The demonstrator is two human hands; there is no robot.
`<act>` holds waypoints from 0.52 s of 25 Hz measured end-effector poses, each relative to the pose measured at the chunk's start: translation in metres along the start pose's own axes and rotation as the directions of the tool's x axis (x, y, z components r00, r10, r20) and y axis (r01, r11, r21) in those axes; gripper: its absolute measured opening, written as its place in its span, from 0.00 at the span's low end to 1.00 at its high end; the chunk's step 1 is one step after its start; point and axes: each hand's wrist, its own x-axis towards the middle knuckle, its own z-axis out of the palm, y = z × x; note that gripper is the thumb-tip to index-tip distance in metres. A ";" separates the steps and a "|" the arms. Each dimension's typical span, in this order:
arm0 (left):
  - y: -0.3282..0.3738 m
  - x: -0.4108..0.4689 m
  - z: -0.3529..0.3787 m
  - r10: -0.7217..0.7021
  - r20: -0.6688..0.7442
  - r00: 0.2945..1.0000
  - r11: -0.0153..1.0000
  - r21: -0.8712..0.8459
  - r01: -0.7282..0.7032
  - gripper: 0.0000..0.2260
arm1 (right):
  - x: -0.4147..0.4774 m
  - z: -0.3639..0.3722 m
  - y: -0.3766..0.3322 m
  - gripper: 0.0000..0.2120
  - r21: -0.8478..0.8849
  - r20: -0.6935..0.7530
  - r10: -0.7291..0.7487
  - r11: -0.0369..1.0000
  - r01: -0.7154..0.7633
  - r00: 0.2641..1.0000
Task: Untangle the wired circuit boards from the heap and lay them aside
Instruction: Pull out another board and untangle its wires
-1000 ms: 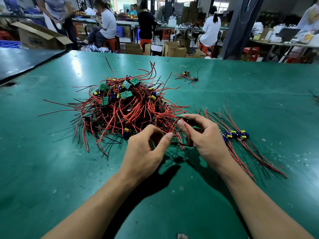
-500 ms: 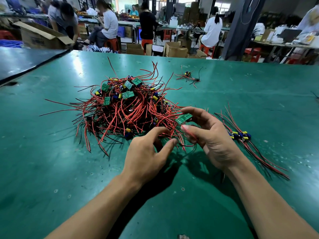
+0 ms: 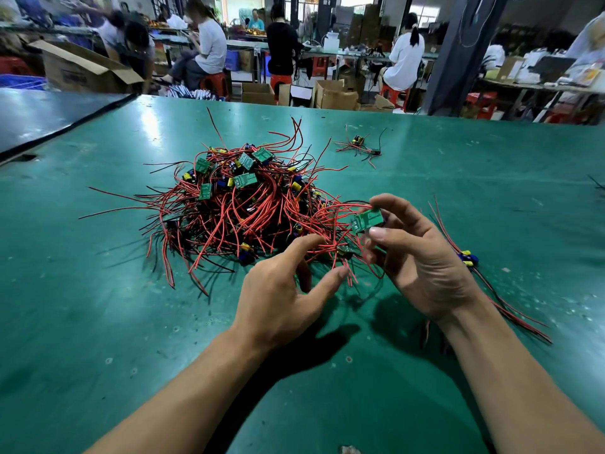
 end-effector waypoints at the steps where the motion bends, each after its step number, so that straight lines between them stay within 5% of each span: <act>1: 0.001 0.000 -0.001 0.006 0.015 1.000 1.000 -0.007 -0.006 0.20 | -0.001 0.000 -0.002 0.18 -0.003 0.024 -0.008 1.000 0.009 1.000; 9: 0.002 -0.001 -0.001 0.028 0.111 0.993 0.998 0.044 -0.033 0.16 | -0.005 0.007 0.000 0.11 -0.069 0.207 0.080 0.995 -0.067 0.975; 13: 0.002 -0.001 0.000 -0.024 0.036 0.999 0.996 0.090 0.020 0.11 | -0.004 0.009 0.003 0.09 -0.280 0.124 -0.022 0.958 0.056 0.992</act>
